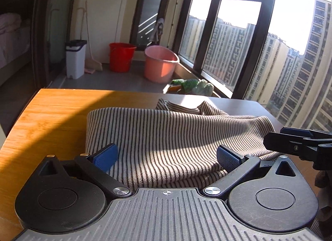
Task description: Fold clothes
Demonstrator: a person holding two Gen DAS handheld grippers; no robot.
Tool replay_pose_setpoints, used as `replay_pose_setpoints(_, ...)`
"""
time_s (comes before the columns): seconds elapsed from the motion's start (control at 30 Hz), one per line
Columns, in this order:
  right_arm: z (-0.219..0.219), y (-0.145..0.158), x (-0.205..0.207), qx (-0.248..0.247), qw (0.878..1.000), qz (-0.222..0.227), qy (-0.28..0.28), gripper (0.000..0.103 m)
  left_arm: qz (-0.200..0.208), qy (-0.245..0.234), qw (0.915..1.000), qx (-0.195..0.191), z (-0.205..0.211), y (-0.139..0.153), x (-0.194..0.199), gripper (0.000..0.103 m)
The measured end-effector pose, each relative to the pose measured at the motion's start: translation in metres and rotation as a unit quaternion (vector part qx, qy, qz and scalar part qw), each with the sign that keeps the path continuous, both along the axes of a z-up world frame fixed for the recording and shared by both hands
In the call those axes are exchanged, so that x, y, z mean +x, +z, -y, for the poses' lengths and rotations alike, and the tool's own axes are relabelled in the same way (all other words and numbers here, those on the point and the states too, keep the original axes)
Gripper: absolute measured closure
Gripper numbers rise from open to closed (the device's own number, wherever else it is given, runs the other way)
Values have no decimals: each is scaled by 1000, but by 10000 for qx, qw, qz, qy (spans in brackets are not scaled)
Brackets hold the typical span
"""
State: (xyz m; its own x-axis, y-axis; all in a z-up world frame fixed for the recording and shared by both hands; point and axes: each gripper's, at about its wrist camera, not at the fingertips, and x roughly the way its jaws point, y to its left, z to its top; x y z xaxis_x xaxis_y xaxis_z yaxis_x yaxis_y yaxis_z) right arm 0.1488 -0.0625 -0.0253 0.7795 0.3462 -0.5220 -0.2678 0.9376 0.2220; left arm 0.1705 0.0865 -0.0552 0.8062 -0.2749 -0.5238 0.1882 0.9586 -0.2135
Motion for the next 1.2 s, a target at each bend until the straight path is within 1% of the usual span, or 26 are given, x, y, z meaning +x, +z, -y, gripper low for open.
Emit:
replay_pose_setpoints(0.07,3,-9,4,-54,9999,-90,18,35,-22,-40,10000,49,2,0,1,0)
replay_pose_setpoints(0.13,7,-17,7,-96,9998,-176,31,35,-57,-139,9999,83,2,0,2,0)
replay_pose_setpoints(0.2,7,-16,7,-70,9998,-207,11,35,-100,-260,9995,121,1,0,3,0)
replay_pose_setpoints(0.3,4,-16,4,-187,9998,-107,0,35,-103,-312,9992,227,3,-1,2,0)
replay_pose_setpoints(0.43,-3,2,-1,-355,9991,217,-85,36,-89,-272,9991,317,6,-2,1,0)
replay_pose_setpoints(0.5,-4,10,8,-407,9985,339,-128,36,-88,-266,9991,317,7,-2,1,0)
replay_pose_setpoints(0.63,-3,-2,49,-306,9991,-123,-271,36,-82,-259,9992,306,7,-2,0,0)
replay_pose_setpoints(0.67,-2,-13,57,-272,9987,-290,-316,37,-82,-262,9992,292,7,-2,0,0)
replay_pose_setpoints(0.7,-1,-17,58,-263,9990,-184,-307,37,-81,-266,9992,275,6,-2,0,0)
replay_pose_setpoints(0.77,-2,-13,55,-243,9989,-174,-349,37,-81,-275,9993,242,5,-2,0,0)
replay_pose_setpoints(0.83,-7,-10,43,-388,9984,-103,-394,38,-82,-278,9993,223,5,-2,0,0)
replay_pose_setpoints(0.9,-11,-3,23,-584,9976,82,-375,38,-81,-278,9994,178,3,-2,0,0)
replay_pose_setpoints(0.93,-9,-1,16,-514,9981,79,-333,38,-75,-278,9995,135,2,-2,0,0)
replay_pose_setpoints(1.0,-5,-1,7,-373,9989,-93,-269,39,-62,-278,9996,-29,-3,-1,1,0)
replay_pose_setpoints(1.07,-3,-8,5,-448,9985,-243,-180,41,-28,-226,9995,-223,-9,3,1,0)
replay_pose_setpoints(1.13,-8,-11,4,-796,9968,-109,-20,41,70,-98,9994,-339,-15,10,1,0)
replay_pose_setpoints(1.2,-8,-6,6,-808,9966,-136,27,41,159,98,9995,-259,-24,19,1,0)
